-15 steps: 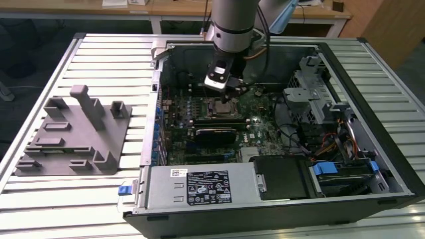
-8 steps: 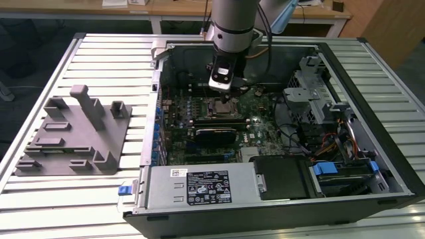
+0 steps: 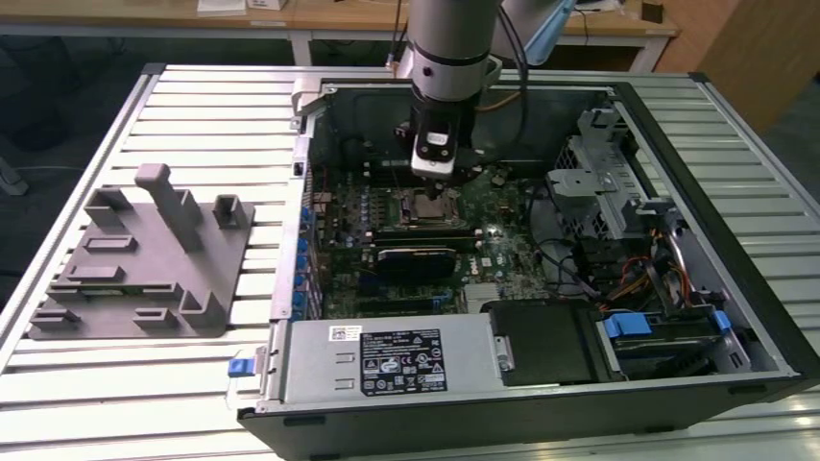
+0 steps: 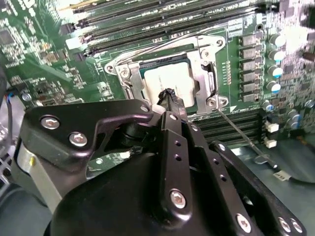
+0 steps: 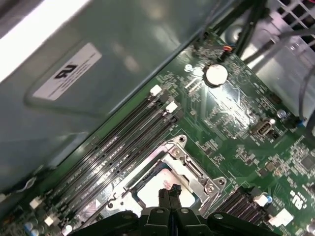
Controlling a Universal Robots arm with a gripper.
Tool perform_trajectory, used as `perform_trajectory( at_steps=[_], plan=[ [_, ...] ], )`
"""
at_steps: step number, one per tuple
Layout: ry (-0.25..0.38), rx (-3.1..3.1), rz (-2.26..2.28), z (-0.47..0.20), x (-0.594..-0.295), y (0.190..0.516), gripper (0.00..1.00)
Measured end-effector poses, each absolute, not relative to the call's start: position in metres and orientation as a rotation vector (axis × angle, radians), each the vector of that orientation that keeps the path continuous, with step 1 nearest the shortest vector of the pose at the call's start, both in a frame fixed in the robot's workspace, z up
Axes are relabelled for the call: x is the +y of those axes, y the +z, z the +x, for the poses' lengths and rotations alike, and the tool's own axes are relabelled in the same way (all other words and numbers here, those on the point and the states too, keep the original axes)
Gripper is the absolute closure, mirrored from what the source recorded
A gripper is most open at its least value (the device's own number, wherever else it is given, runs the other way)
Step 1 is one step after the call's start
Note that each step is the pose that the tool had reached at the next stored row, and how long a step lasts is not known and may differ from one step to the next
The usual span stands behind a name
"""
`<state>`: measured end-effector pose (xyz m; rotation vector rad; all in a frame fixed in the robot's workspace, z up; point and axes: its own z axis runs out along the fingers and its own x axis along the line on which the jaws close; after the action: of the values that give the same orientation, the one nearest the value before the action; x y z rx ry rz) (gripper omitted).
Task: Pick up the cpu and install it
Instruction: 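Close the cpu cover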
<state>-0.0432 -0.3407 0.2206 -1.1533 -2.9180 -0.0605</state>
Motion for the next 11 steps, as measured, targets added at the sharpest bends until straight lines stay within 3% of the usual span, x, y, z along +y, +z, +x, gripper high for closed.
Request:
perform_trajectory(
  at_steps=[11],
  plan=[
    [-0.059, -3.024, -0.820, -0.0432, -0.3407, 0.2197, 0.89]
  ],
)
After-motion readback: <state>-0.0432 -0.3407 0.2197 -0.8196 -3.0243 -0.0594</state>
